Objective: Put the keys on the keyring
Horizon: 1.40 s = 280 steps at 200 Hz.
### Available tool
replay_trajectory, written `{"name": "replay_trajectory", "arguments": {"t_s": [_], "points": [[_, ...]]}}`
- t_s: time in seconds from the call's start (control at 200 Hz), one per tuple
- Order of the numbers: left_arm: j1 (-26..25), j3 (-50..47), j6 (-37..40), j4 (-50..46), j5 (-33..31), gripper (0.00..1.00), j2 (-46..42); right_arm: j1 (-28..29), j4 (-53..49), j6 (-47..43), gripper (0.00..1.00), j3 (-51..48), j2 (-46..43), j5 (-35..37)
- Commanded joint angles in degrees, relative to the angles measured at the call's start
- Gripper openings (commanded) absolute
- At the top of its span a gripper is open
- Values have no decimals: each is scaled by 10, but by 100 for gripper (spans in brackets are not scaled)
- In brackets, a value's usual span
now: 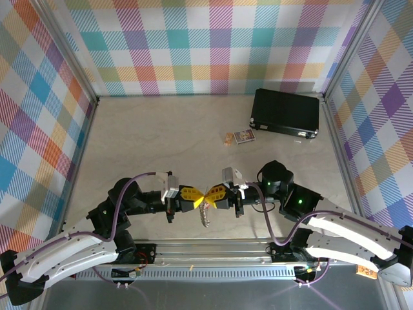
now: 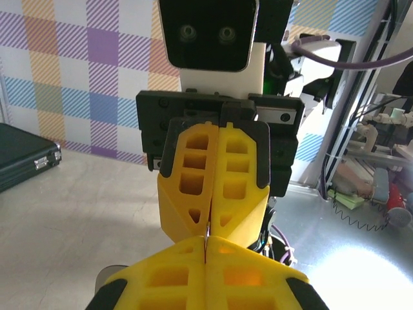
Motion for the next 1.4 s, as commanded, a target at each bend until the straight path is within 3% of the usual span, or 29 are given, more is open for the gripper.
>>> {"name": "replay_trajectory", "arguments": {"t_s": [0.0,0.105,0.23,0.485,0.745,0.96,1.13,1.395], "points": [[-5,32,22,-44,-32,9,-3,2,-91,-86,0,57,0,16],[-5,54,39,-98,-56,21,-1,3,-196,-152,0,111,13,34],[-5,84,57,-157,-69,24,7,3,-288,-199,0,172,48,56],[-5,119,69,-205,-52,25,35,4,-370,-232,0,242,94,92],[-5,125,70,-198,-40,26,62,14,-382,-239,0,259,110,101],[-5,134,82,-196,-39,22,80,23,-388,-248,0,262,120,100],[-5,139,85,-199,-36,10,89,26,-392,-251,0,265,122,104],[-4,138,94,-210,-41,7,101,27,-381,-251,0,256,116,84]]}}
